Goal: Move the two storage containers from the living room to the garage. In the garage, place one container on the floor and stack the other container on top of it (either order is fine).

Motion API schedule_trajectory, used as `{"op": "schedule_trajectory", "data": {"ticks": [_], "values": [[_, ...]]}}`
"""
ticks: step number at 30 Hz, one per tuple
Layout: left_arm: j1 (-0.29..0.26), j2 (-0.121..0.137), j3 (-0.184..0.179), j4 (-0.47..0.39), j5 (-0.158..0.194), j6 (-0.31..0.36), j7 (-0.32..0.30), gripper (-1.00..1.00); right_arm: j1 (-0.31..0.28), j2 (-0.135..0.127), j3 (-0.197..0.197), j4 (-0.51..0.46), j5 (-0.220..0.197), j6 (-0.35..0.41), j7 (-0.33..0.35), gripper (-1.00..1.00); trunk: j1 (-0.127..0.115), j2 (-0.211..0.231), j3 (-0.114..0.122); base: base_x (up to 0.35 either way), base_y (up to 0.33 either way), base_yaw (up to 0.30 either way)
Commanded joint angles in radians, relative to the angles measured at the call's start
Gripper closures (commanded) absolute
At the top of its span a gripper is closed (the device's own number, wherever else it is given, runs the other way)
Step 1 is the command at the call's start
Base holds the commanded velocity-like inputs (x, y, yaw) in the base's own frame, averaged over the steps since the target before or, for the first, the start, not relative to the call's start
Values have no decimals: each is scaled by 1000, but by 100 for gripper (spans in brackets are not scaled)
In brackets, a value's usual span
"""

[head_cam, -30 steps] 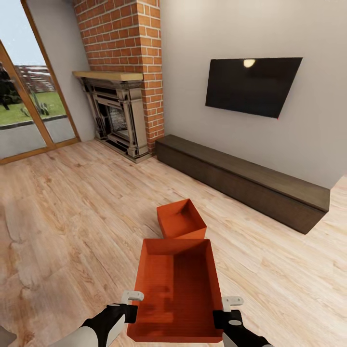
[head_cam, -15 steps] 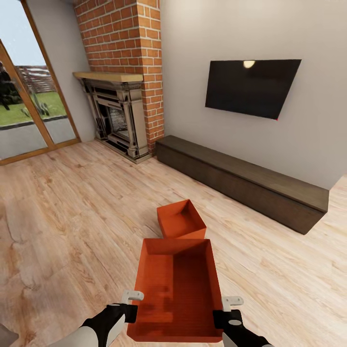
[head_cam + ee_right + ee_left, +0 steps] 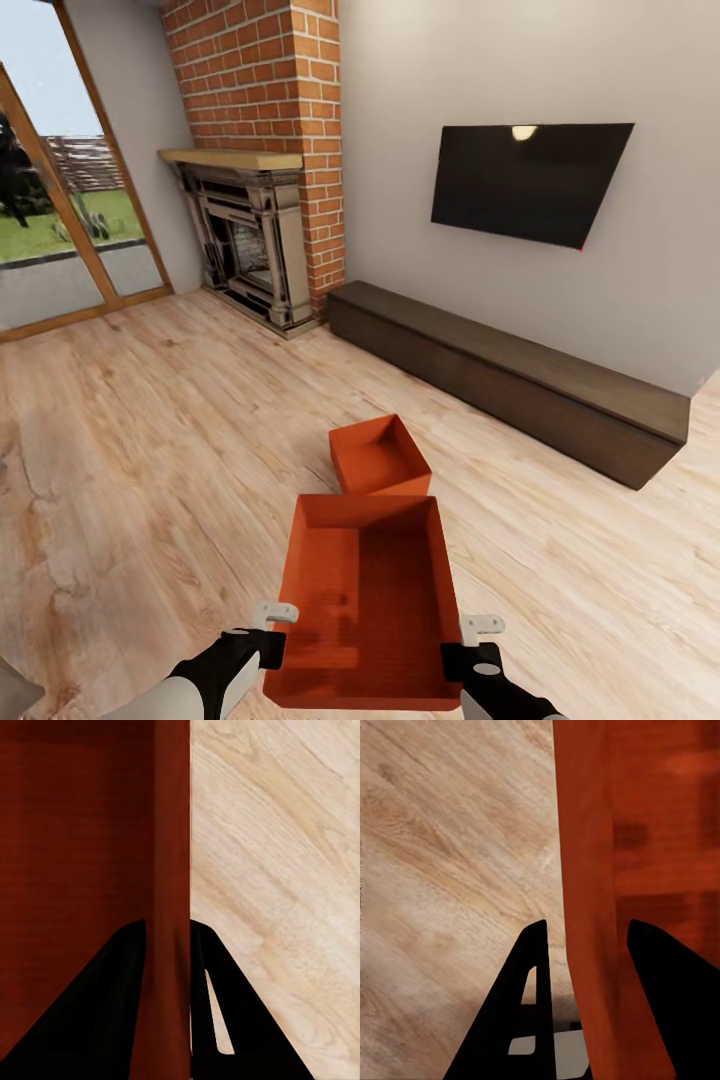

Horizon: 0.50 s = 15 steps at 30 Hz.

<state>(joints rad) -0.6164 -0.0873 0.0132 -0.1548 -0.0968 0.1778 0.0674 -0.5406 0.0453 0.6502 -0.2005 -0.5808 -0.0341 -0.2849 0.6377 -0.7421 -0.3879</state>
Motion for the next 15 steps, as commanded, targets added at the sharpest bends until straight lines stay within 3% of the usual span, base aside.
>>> {"op": "schedule_trajectory", "data": {"ticks": [1,15], "values": [[0,0,0,-2,-18,6,5,100,-1,0,-3,1,-5,-5,-7,100,0,-1,-1,0,0,254],[0,0,0,-2,-18,6,5,100,-1,1,-3,1,-5,-4,-7,100,0,-1,-1,0,0,297]]}}
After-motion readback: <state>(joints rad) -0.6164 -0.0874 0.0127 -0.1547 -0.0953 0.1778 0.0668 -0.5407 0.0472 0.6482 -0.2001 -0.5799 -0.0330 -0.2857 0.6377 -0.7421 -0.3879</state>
